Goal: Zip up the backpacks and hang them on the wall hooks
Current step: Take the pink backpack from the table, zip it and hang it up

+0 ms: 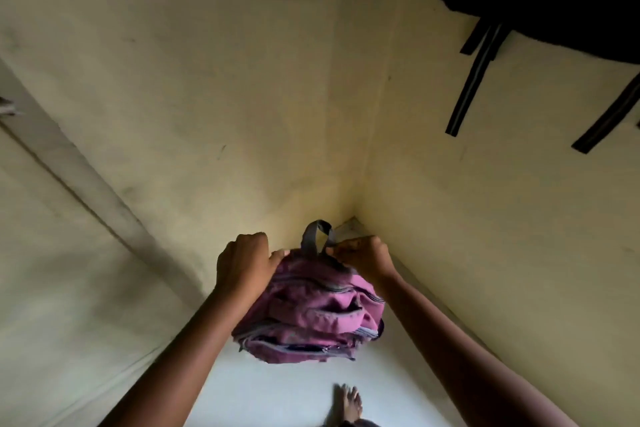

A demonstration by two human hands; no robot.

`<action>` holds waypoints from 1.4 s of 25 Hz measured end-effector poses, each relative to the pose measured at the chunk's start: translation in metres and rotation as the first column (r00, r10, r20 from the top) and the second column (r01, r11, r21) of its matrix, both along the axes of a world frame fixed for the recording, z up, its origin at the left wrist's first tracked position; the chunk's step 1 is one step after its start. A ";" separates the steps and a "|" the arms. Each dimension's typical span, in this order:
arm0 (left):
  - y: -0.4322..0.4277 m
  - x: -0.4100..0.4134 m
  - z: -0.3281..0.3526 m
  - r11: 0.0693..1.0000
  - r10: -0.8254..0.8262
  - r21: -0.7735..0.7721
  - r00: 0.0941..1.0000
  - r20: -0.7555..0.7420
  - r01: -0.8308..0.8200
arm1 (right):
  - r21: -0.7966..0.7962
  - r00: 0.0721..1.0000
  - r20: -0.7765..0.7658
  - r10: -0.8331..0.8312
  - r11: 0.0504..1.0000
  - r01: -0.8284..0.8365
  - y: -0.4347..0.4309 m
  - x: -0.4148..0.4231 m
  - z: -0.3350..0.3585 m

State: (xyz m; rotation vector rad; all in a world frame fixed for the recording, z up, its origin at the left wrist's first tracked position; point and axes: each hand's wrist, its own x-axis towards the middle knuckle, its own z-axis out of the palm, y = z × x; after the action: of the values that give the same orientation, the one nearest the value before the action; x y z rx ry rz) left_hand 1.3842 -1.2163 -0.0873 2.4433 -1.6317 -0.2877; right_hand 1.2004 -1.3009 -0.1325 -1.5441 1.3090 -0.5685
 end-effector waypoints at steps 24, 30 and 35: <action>-0.334 -0.098 0.268 0.428 -0.840 -0.885 0.443 -0.314 0.184 | -0.473 0.777 0.466 -0.424 0.622 0.623 -0.209 -0.076 0.320; -0.358 -0.119 0.349 0.274 -0.938 -0.946 0.262 -0.225 0.172 | -0.571 0.692 0.485 -0.534 0.406 0.714 -0.204 -0.086 0.397; -0.356 -0.163 0.402 0.084 -0.973 -0.986 0.225 -0.049 0.147 | -0.670 0.609 0.477 -0.633 0.186 0.719 -0.185 -0.114 0.448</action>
State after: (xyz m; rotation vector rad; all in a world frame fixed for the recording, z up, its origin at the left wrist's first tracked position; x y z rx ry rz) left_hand 1.2215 -1.5726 0.3152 0.3596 -1.6419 -0.3959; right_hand 1.0866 -1.4856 0.3158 -1.4717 1.7634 -2.1177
